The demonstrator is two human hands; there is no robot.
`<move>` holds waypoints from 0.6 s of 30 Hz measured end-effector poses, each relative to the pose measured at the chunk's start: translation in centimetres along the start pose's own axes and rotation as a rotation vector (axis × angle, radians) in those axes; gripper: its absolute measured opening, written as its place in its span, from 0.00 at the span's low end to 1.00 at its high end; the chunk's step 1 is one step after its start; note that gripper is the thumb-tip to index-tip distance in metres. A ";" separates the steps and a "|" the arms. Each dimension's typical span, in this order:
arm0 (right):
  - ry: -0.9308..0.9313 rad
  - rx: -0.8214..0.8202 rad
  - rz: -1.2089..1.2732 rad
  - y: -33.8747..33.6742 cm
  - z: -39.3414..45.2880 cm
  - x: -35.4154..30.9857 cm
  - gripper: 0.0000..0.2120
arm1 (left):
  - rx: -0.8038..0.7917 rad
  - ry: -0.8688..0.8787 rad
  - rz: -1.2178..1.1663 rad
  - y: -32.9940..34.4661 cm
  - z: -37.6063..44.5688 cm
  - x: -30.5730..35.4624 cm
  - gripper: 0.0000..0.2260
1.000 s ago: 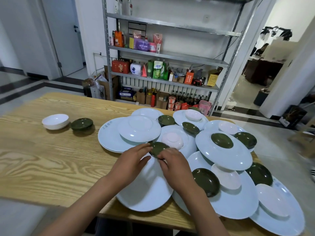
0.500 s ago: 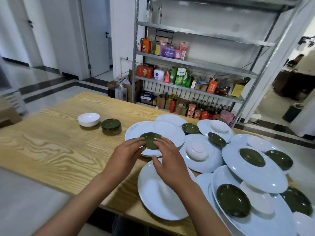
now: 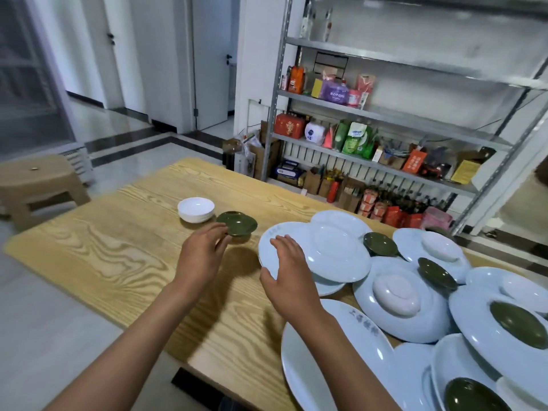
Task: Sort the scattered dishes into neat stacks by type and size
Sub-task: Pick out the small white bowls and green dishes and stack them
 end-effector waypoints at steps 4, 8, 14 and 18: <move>-0.003 -0.024 -0.015 1.2 1.7 0.2 0.26 | -0.015 -0.014 0.014 1.3 1.2 -1.7 0.09; 0.013 -0.031 -0.018 1.8 2.9 0.8 0.25 | -0.040 -0.037 0.010 2.7 2.4 -2.9 0.09; 0.017 -0.041 -0.015 3.0 3.7 1.6 0.24 | -0.046 -0.051 0.030 4.2 3.6 -3.6 0.11; 0.022 -0.039 -0.025 3.3 4.0 1.8 0.24 | -0.071 -0.060 0.055 4.8 3.8 -4.2 0.12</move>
Point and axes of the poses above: each hand's wrist, its own z-axis towards the middle knuckle, its own y-axis out of the palm, x = y × z, the point moved 6 cm from there along z, towards the middle knuckle, and after that the axes turned 7 degrees about z, right-handed, at the moved point
